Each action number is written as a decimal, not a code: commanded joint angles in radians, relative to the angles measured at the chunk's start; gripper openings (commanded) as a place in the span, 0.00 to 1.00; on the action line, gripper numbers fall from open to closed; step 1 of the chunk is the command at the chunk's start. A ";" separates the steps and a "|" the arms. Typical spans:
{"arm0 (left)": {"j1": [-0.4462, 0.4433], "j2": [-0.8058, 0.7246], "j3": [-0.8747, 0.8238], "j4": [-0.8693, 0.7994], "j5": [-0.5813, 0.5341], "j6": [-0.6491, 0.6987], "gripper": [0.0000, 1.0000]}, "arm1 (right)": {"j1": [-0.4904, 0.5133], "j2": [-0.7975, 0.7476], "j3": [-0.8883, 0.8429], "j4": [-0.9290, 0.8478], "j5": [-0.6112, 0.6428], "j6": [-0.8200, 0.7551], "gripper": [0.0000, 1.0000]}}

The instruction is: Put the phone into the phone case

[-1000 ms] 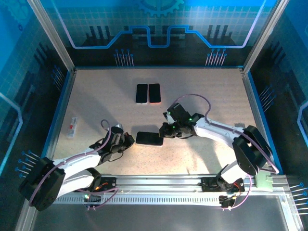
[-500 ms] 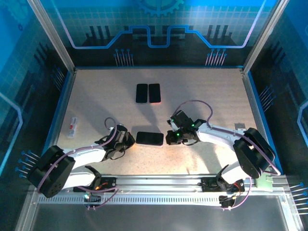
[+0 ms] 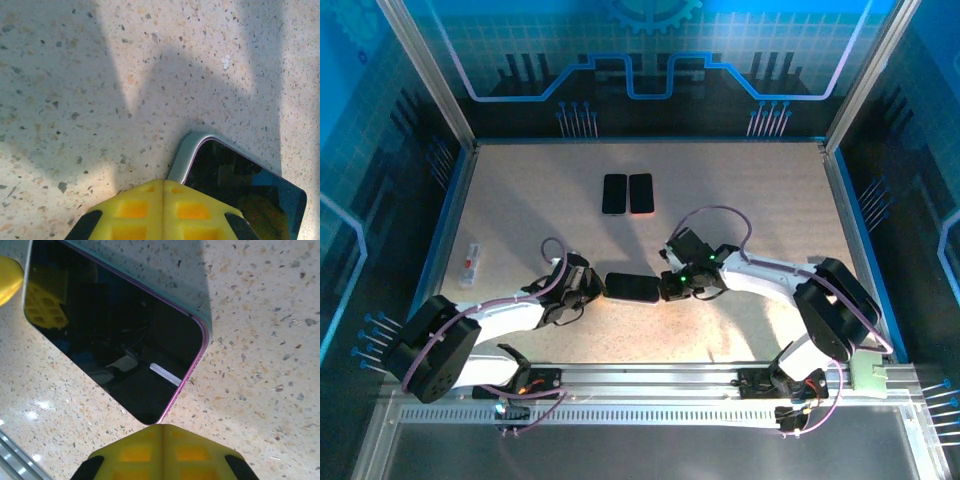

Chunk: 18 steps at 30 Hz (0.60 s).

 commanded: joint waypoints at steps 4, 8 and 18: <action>-0.008 -0.028 0.007 -0.024 -0.022 0.004 0.00 | 0.029 0.050 0.050 -0.029 0.004 -0.020 0.00; -0.007 -0.037 -0.005 -0.023 -0.030 -0.002 0.00 | 0.036 0.062 0.058 -0.037 0.006 -0.027 0.00; -0.007 -0.045 -0.019 -0.021 -0.031 -0.013 0.00 | 0.060 0.096 0.068 -0.065 0.027 -0.028 0.00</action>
